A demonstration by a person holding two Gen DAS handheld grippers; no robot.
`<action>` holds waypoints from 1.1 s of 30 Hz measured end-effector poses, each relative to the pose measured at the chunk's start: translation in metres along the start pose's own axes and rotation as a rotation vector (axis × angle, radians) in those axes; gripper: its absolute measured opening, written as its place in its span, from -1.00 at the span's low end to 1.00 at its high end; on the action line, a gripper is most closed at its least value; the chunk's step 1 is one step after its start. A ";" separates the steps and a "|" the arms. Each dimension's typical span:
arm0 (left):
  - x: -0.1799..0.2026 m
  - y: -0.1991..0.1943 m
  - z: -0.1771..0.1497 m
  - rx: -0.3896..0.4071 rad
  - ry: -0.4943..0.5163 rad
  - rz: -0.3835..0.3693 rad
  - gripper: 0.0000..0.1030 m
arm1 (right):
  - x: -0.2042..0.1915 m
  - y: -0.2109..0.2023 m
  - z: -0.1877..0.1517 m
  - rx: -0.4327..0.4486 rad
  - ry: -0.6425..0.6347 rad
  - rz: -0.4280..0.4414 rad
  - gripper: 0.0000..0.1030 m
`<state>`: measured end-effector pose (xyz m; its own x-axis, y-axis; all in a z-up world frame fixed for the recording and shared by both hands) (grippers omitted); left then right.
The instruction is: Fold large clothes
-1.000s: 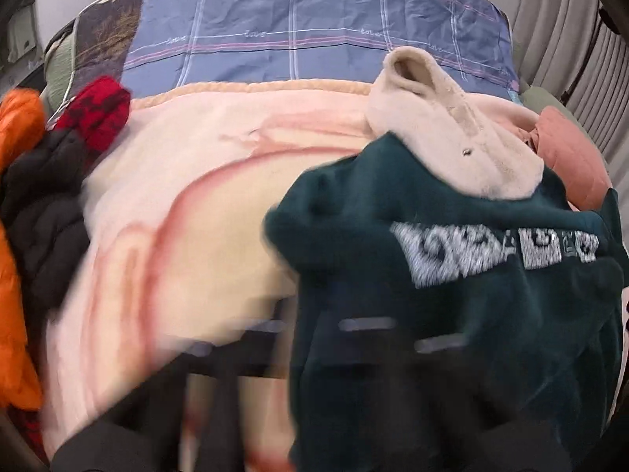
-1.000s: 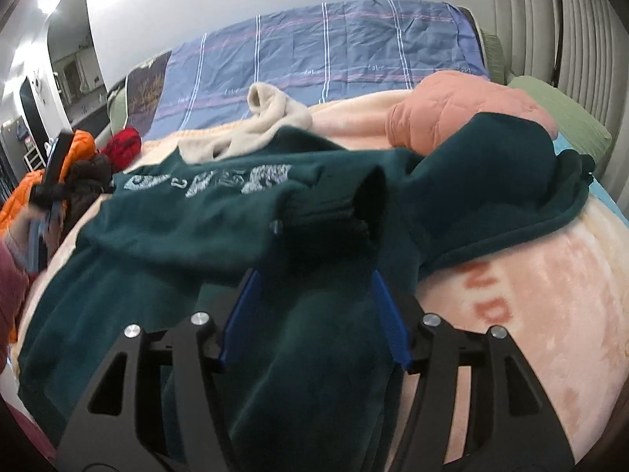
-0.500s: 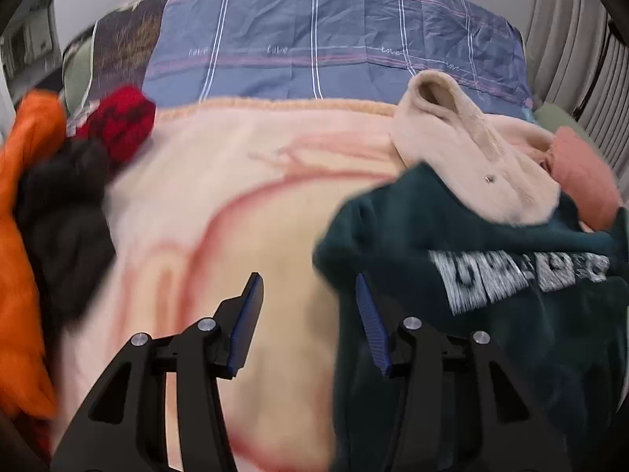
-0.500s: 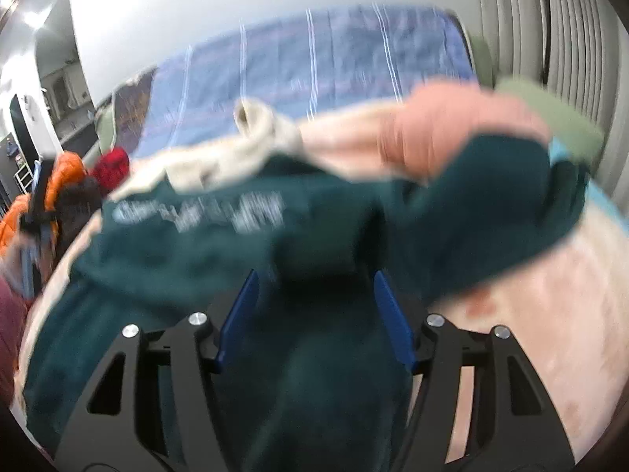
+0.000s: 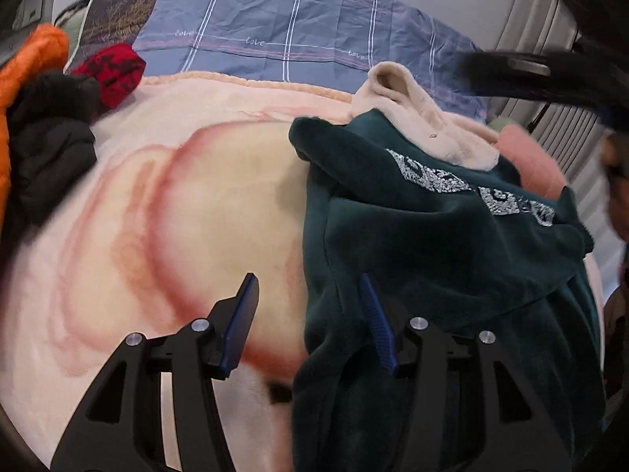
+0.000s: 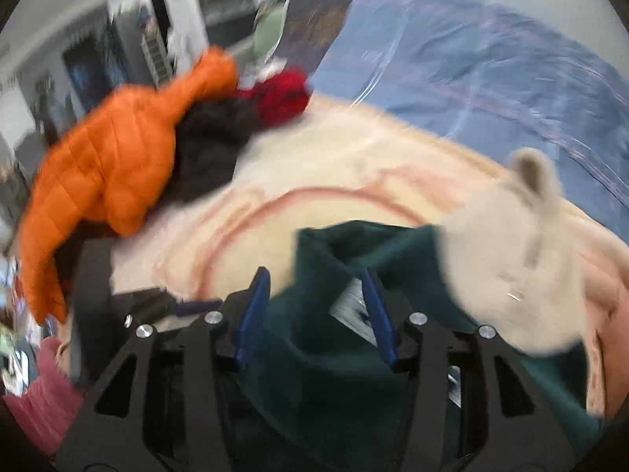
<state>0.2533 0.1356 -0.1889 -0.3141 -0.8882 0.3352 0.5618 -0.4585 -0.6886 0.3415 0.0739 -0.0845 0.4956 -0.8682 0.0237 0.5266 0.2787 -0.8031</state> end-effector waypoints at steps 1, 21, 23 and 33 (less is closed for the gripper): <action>0.000 0.002 -0.002 -0.005 -0.008 -0.011 0.05 | -0.012 0.017 0.005 -0.033 -0.035 -0.030 -0.01; 0.005 0.000 -0.009 0.027 0.061 0.043 -0.48 | 0.023 0.106 0.054 -0.156 0.100 -0.032 0.41; -0.003 -0.001 -0.009 0.037 0.041 0.087 -0.11 | 0.011 0.104 0.045 -0.154 0.073 -0.029 0.64; 0.000 -0.016 0.001 0.082 0.042 0.035 -0.80 | 0.005 0.126 0.064 -0.149 0.112 -0.014 -0.74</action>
<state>0.2447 0.1427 -0.1771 -0.3244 -0.9025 0.2833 0.6331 -0.4297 -0.6438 0.4545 0.1308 -0.1479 0.4047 -0.9141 -0.0241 0.4207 0.2095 -0.8827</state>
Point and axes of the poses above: each gripper's, at about its wrist camera, not at the fingertips, and y roughly the way its jaws point, x to its right, z to its top, the point moved 9 cm from there along y, roughly the way its jaws point, and after that the axes turned 6 degrees about -z, right-handed, at the moved point
